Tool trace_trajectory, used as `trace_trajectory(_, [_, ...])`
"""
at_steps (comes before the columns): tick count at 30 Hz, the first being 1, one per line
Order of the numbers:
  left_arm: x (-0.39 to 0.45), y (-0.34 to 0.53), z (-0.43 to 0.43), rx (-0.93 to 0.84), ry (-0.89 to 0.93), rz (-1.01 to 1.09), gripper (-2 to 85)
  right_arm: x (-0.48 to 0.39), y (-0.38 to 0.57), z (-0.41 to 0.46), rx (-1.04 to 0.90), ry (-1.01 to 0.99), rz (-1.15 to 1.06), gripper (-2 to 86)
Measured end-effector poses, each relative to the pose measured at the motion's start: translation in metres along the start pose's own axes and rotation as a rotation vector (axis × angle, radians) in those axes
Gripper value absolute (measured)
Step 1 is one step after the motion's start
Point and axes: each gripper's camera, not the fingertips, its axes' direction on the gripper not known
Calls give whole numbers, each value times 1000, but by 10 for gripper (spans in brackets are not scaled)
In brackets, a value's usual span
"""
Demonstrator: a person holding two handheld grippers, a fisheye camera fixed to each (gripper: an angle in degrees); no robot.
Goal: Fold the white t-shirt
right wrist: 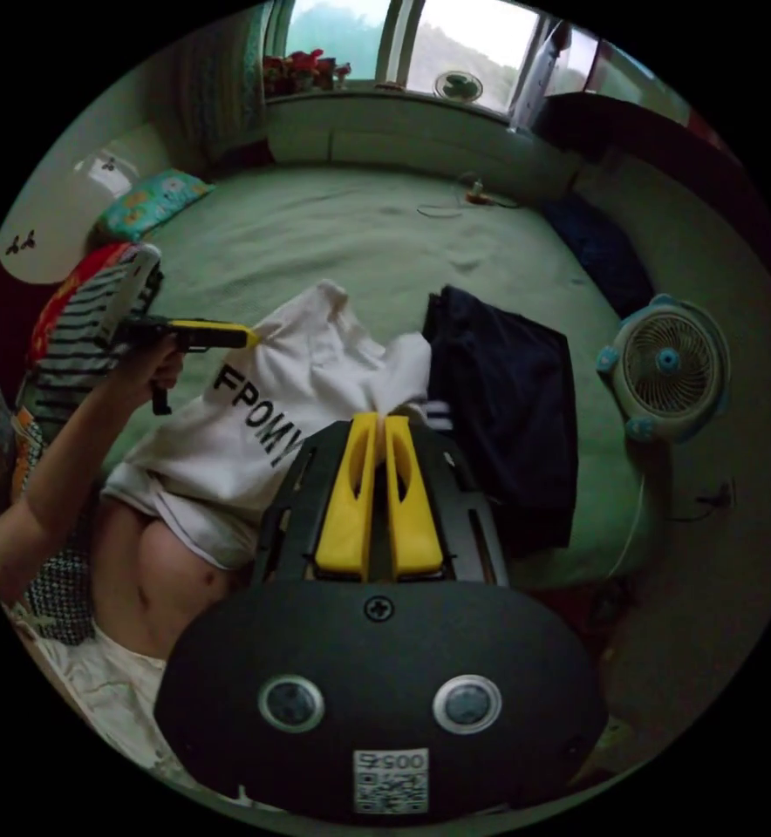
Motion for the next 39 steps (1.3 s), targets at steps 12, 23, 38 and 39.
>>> trace_trajectory(12, [-43,-18,-155,330,-506,-152,27,-69,-137,10,387,-127,-64,-16])
trace_trajectory(23, [-121,42,-79,4,-357,-293,68,-111,-108,252,-308,-503,-289,18])
trace_trajectory(38, [-145,1,-53,4,-351,-230,75,-10,-196,341,-147,-458,57,69])
trace_trajectory(39, [-148,1,-52,-2,-346,-235,73,-18,-199,353,-172,-460,45,63])
